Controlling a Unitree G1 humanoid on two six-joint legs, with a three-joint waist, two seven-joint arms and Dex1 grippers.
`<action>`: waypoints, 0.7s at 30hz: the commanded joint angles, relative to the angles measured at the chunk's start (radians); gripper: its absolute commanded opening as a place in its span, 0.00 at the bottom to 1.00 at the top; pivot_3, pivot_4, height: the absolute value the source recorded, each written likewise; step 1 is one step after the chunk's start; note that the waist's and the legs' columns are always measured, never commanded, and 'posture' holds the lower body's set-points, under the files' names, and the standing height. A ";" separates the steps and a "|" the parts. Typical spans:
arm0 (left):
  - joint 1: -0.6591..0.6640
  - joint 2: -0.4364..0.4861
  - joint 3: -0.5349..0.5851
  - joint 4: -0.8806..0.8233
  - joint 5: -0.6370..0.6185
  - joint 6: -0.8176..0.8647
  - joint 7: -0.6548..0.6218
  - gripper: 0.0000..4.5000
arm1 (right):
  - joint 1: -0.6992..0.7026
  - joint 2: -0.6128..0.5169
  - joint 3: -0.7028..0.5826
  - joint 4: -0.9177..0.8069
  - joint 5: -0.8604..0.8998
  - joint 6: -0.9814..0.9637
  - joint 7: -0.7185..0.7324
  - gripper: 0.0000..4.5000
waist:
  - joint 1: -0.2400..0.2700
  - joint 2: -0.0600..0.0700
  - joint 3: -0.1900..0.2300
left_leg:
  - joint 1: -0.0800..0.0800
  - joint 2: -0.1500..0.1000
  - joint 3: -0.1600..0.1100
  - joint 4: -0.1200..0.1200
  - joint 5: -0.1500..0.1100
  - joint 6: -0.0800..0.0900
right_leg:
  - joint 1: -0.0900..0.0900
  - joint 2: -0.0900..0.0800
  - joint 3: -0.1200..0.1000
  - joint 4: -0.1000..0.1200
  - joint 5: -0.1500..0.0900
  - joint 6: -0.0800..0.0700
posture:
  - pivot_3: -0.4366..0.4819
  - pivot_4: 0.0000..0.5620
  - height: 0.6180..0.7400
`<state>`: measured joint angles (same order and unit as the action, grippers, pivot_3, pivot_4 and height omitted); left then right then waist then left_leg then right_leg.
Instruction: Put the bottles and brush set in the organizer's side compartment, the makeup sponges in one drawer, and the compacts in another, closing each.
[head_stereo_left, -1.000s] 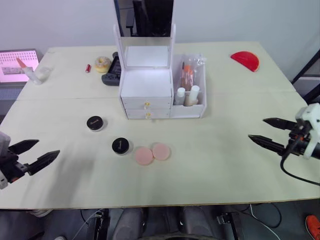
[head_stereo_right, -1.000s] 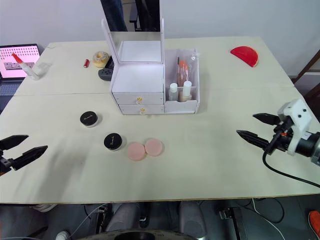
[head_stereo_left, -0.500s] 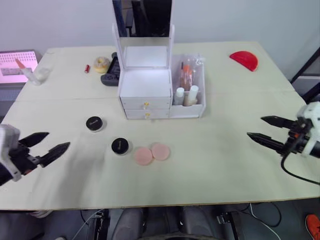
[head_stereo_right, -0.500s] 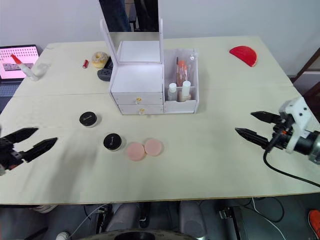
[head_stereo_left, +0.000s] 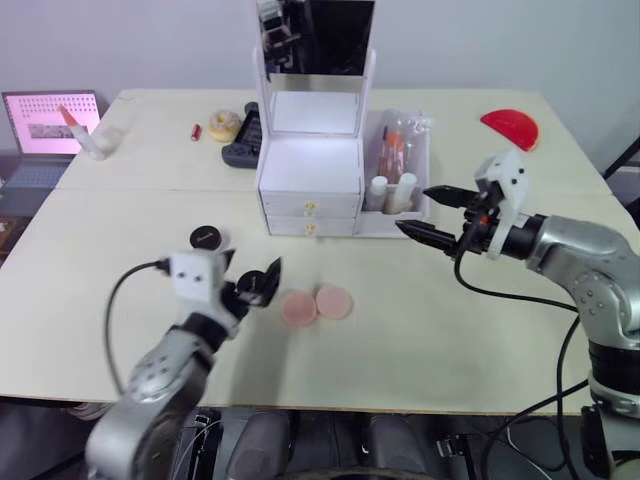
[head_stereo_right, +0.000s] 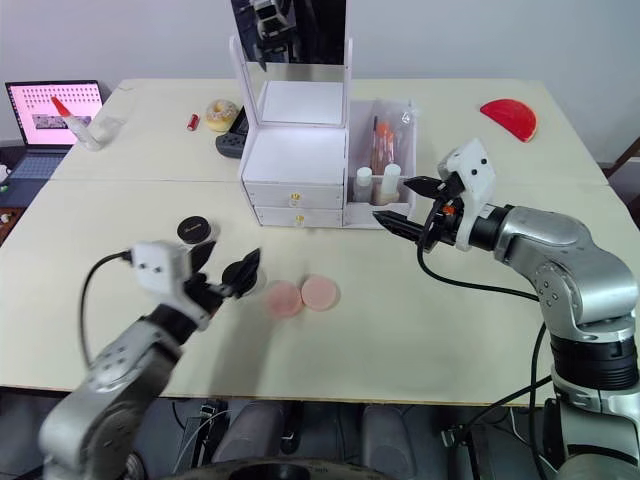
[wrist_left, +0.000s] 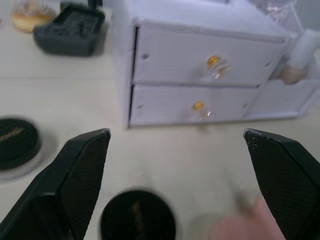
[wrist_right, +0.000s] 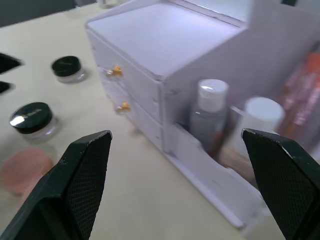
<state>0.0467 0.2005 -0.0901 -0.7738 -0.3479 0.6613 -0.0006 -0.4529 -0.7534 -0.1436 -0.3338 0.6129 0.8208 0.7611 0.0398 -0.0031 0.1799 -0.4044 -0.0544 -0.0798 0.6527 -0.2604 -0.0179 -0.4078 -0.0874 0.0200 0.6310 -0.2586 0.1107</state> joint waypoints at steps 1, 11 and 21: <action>-0.077 -0.037 -0.052 0.095 0.117 -0.093 0.040 1.00 | -0.025 -0.005 0.000 -0.017 0.044 -0.016 0.063 0.98 | -0.002 0.000 0.000 | 0.000 0.000 0.000 0.000 0.000 0.000 | 0.000 0.000 0.000 0.000 0.000 0.000 | 0.48 0.27 1.00; -0.261 -0.215 -0.219 0.387 0.309 -0.266 0.088 1.00 | -0.056 -0.025 0.051 0.025 0.045 -0.061 0.201 0.98 | -0.001 0.000 0.000 | -0.001 0.000 0.000 0.000 0.000 0.001 | -0.001 0.000 -0.001 0.000 0.002 0.003 | 0.48 0.27 1.00; -0.275 -0.295 -0.196 0.491 0.398 -0.291 0.170 1.00 | -0.101 -0.025 0.081 0.086 0.010 -0.099 0.237 0.98 | -0.001 0.000 0.000 | -0.001 0.000 0.000 0.000 0.000 0.000 | -0.002 0.001 -0.002 0.001 0.002 0.005 | 0.48 0.27 1.00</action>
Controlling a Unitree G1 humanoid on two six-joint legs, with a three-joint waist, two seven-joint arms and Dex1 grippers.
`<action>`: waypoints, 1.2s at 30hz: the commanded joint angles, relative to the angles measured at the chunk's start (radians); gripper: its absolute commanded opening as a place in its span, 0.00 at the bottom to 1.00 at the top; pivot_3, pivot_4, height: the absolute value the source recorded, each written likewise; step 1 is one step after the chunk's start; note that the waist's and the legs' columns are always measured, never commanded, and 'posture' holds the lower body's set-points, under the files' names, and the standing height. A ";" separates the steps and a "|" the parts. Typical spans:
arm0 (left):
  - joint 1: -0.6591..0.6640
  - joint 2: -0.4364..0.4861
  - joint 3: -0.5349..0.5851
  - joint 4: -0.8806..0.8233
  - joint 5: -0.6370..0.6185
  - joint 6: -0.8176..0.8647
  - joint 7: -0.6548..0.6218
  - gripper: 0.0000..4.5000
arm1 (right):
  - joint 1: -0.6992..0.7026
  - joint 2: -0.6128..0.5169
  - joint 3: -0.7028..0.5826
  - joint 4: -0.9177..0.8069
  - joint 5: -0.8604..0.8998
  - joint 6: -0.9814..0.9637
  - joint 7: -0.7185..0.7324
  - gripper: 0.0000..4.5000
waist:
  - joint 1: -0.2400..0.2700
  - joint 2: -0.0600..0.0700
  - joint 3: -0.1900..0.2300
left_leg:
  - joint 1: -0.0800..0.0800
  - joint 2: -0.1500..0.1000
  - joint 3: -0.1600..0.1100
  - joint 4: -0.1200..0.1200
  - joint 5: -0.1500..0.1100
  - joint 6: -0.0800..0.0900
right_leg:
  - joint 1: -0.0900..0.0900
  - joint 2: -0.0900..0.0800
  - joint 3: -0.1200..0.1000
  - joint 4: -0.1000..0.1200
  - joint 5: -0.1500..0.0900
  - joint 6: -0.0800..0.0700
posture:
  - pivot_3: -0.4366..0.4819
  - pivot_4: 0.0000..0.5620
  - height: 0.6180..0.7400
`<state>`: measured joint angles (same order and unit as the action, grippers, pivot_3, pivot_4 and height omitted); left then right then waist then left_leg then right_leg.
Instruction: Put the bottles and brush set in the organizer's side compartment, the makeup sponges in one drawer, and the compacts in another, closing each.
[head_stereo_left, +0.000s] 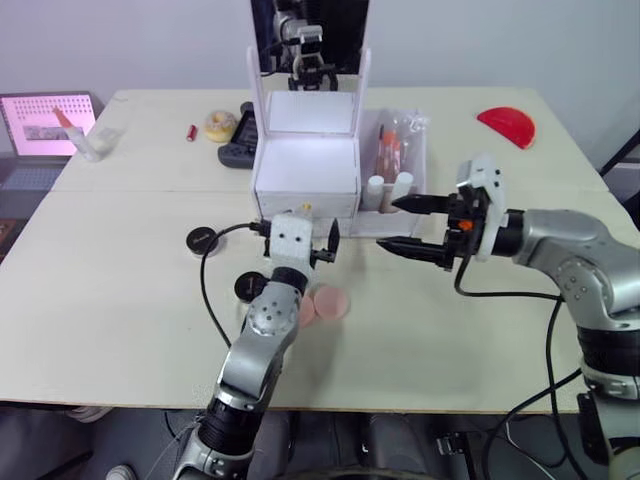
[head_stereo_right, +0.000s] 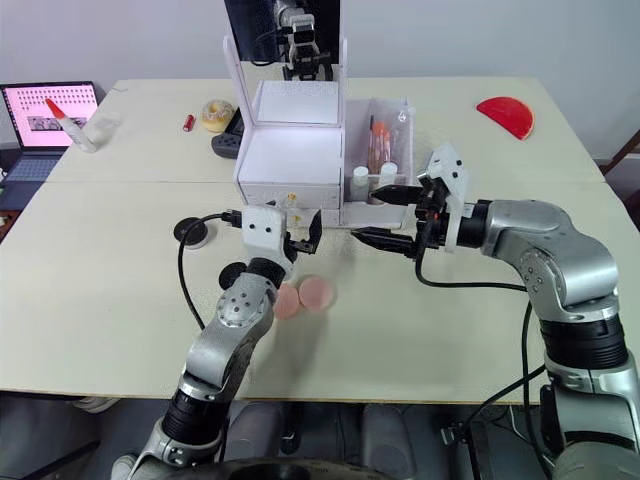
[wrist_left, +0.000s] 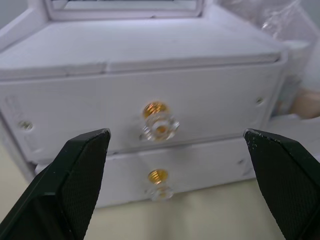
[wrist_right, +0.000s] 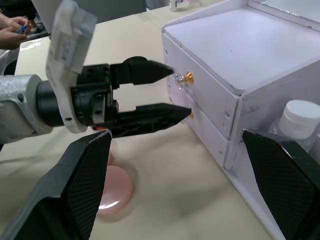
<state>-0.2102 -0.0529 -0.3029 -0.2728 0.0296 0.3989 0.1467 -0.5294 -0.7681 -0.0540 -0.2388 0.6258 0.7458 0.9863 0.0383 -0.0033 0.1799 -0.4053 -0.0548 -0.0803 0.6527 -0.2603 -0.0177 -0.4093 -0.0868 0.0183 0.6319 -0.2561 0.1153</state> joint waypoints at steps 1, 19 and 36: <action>-0.021 -0.041 0.021 -0.007 0.021 -0.031 0.022 1.00 | -0.026 -0.010 -0.008 -0.006 -0.005 -0.025 0.014 0.98 | 0.000 0.000 0.000 | 0.000 0.000 0.000 0.000 0.000 0.000 | 0.000 0.000 0.000 0.000 0.000 0.000 | 0.48 0.27 1.00; -0.055 -0.050 0.012 0.023 0.016 -0.080 -0.018 0.82 | -0.016 -0.008 -0.009 -0.015 -0.008 -0.023 0.021 1.00 | 0.002 0.000 0.000 | -0.001 -0.001 -0.001 0.001 0.000 0.000 | 0.000 -0.001 0.000 0.000 0.000 0.001 | 0.48 0.27 1.00; -0.031 -0.027 -0.013 -0.018 0.033 -0.069 -0.055 0.06 | -0.037 0.011 -0.025 0.003 0.019 -0.026 0.039 1.00 | 0.001 0.000 0.000 | -0.001 -0.001 -0.001 0.001 0.000 0.000 | 0.000 0.000 0.000 0.000 0.000 0.001 | 0.48 0.27 1.00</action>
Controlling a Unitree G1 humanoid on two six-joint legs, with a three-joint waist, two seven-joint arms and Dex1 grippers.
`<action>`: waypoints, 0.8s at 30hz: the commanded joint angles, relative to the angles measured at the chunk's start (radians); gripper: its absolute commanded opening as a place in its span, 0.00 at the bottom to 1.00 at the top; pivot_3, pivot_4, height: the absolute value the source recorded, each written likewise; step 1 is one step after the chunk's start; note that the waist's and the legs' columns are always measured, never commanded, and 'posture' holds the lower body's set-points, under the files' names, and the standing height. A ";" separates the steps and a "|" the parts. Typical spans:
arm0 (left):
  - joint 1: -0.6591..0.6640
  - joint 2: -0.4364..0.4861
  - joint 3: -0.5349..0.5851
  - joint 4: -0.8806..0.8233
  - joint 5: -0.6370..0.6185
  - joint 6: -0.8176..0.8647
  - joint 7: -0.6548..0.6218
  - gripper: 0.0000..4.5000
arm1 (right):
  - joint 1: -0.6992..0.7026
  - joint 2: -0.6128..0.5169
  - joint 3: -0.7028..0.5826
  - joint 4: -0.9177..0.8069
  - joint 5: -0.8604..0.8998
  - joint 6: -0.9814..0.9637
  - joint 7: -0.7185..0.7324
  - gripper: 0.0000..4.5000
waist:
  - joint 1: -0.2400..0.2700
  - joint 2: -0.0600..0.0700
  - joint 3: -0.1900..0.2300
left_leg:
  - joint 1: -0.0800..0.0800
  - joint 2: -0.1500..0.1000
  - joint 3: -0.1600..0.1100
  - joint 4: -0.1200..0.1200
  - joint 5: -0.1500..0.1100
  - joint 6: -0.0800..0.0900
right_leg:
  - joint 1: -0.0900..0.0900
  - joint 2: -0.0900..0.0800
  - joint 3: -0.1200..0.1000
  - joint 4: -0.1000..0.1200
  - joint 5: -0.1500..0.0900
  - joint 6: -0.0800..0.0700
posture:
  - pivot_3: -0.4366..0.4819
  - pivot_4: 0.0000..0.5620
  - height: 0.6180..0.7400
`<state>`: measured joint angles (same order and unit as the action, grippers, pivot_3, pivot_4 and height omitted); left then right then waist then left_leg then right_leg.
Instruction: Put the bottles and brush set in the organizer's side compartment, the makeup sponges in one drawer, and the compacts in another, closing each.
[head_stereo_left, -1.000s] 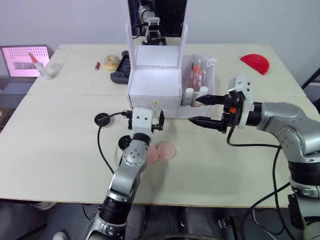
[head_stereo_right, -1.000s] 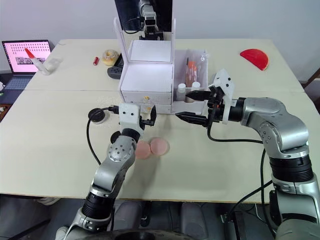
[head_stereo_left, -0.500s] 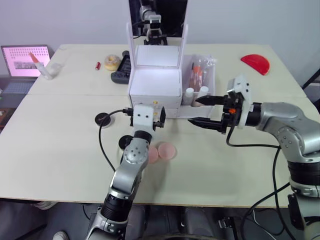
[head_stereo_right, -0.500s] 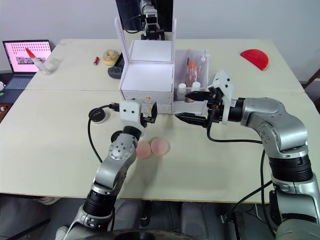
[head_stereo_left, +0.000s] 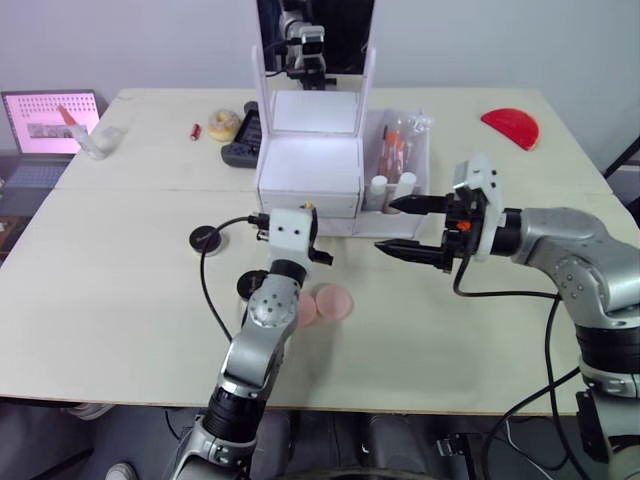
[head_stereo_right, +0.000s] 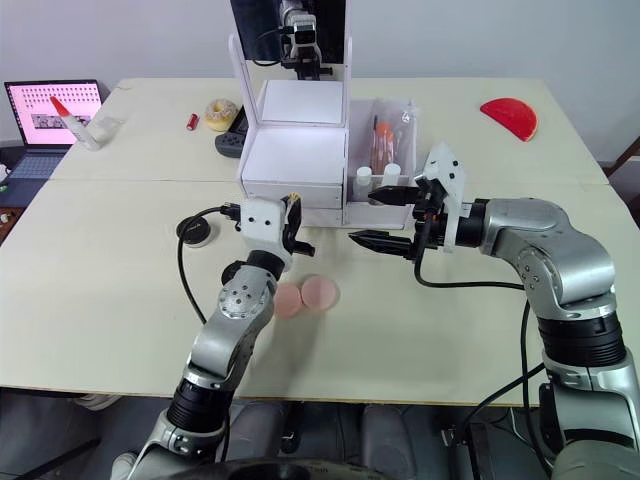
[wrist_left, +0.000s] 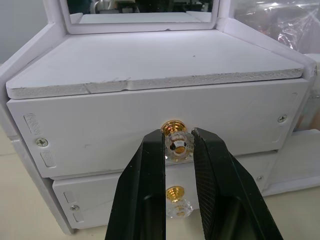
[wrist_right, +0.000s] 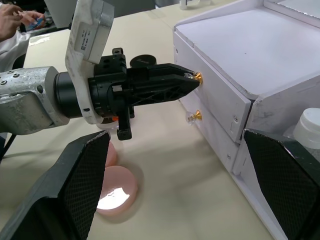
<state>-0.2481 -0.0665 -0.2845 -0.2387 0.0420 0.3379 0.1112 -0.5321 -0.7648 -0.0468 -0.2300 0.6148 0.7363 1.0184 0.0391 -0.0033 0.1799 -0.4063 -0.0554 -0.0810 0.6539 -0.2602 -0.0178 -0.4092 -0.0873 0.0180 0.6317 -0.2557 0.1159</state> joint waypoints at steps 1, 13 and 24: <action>0.012 -0.003 -0.040 -0.061 0.028 -0.010 -0.030 0.06 | -0.041 0.014 -0.035 0.000 0.033 -0.018 0.007 1.00 | 0.000 0.000 0.000 | 0.000 0.000 0.000 0.000 0.000 0.000 | 0.000 0.000 0.000 0.000 0.000 0.000 | 0.48 0.27 1.00; 0.129 0.175 -0.130 -0.315 0.097 0.080 -0.204 0.06 | -0.088 0.045 -0.040 0.046 0.049 -0.052 0.020 1.00 | 0.002 0.000 0.000 | -0.001 0.000 -0.001 0.000 0.000 0.000 | 0.000 -0.001 0.000 0.000 0.000 0.000 | 0.48 0.27 1.00; 0.243 0.262 -0.118 -0.498 0.098 0.203 -0.266 0.06 | -0.131 0.045 -0.012 0.120 0.005 -0.113 0.047 1.00 | 0.002 0.000 0.000 | -0.001 0.000 -0.001 -0.001 0.000 0.000 | 0.000 -0.001 0.000 -0.001 0.000 0.000 | 0.48 0.27 1.00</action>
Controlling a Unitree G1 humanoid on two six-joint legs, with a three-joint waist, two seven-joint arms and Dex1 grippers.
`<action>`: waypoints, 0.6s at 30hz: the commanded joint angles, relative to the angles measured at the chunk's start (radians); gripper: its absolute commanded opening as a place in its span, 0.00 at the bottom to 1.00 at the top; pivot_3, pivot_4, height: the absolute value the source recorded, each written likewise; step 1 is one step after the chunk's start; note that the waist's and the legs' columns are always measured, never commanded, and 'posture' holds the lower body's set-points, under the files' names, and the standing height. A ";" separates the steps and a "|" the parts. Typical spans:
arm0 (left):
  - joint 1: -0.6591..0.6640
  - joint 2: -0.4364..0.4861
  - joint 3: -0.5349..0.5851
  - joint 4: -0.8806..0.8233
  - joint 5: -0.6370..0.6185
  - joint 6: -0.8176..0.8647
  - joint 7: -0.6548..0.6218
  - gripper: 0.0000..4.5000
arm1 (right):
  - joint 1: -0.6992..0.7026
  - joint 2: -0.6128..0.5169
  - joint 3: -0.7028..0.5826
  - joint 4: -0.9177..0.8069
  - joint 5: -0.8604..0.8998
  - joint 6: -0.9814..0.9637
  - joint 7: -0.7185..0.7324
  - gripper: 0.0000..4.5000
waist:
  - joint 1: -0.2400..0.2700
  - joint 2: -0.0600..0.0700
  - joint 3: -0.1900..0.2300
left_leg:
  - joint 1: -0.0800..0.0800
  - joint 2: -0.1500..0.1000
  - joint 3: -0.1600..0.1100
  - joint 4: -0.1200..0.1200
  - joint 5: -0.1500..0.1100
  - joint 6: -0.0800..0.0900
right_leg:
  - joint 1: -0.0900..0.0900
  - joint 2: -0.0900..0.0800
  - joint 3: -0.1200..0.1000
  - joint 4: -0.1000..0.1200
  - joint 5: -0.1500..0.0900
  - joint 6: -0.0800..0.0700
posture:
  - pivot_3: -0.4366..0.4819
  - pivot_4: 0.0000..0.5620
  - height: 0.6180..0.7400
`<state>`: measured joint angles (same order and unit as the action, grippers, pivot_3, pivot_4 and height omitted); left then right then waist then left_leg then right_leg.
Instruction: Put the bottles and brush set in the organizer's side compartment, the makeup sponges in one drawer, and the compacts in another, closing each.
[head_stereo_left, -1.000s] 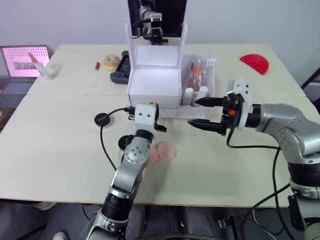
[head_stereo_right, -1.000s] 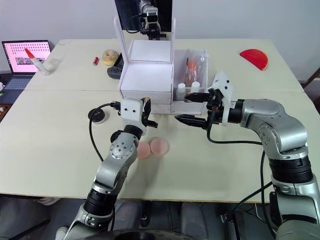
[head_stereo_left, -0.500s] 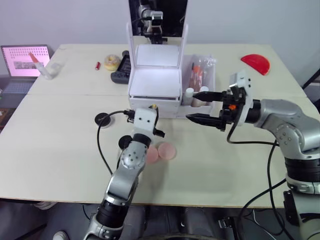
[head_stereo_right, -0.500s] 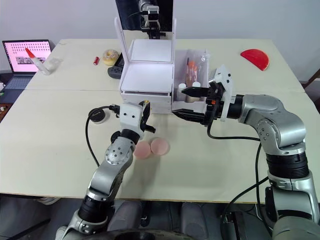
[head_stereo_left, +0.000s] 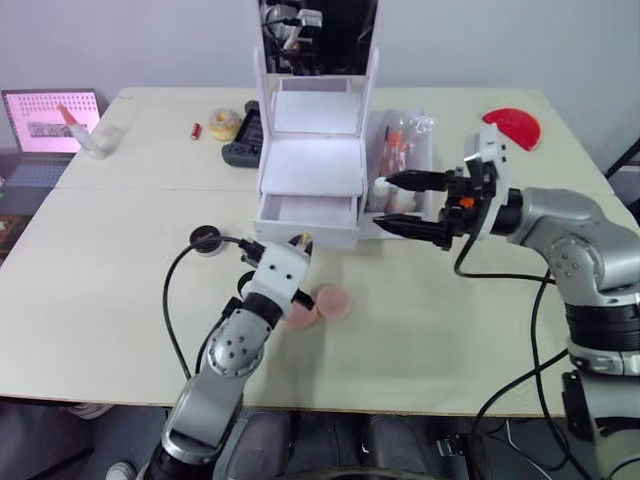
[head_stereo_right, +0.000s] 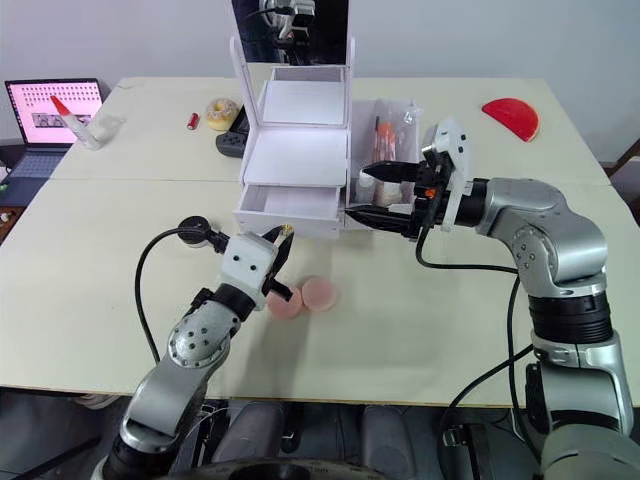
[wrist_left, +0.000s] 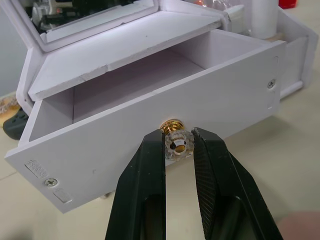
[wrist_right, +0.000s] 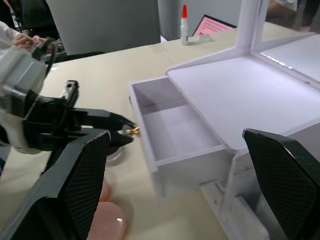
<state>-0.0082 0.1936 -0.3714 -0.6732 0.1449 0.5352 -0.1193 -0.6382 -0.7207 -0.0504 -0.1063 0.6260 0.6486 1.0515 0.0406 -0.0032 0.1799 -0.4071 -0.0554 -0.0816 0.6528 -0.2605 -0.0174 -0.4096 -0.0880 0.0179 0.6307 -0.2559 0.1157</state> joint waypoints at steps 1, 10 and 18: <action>0.002 0.002 -0.030 -0.064 -0.004 0.013 -0.038 0.06 | -0.027 0.001 -0.007 0.001 -0.009 -0.028 0.016 1.00 | 0.000 0.000 0.000 | 0.000 0.000 0.000 0.000 0.000 0.000 | 0.000 0.000 0.000 0.000 0.000 0.000 | 0.48 0.27 1.00; -0.006 0.010 -0.044 -0.065 -0.010 0.022 -0.069 0.46 | -0.035 0.003 -0.005 0.016 -0.027 -0.043 0.019 1.00 | -0.002 0.000 0.000 | 0.000 0.000 0.000 0.000 0.000 0.000 | 0.000 0.000 0.000 0.000 0.000 0.000 | 0.48 0.27 1.00; 0.040 0.063 0.039 -0.180 -0.033 0.090 -0.129 0.98 | -0.027 -0.005 -0.013 0.005 -0.024 -0.032 0.018 1.00 | -0.008 0.000 0.000 | 0.001 0.001 0.000 0.000 0.000 0.000 | 0.000 0.000 0.000 0.001 0.000 0.000 | 0.48 0.27 1.00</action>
<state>0.0214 0.2432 -0.3679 -0.7810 0.1261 0.6115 -0.2307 -0.6497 -0.7189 -0.0426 -0.0747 0.5934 0.6249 1.0668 0.0326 -0.0030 0.1798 -0.4065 -0.0544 -0.0811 0.6526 -0.2605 -0.0174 -0.4101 -0.0876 0.0182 0.6314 -0.2559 0.1156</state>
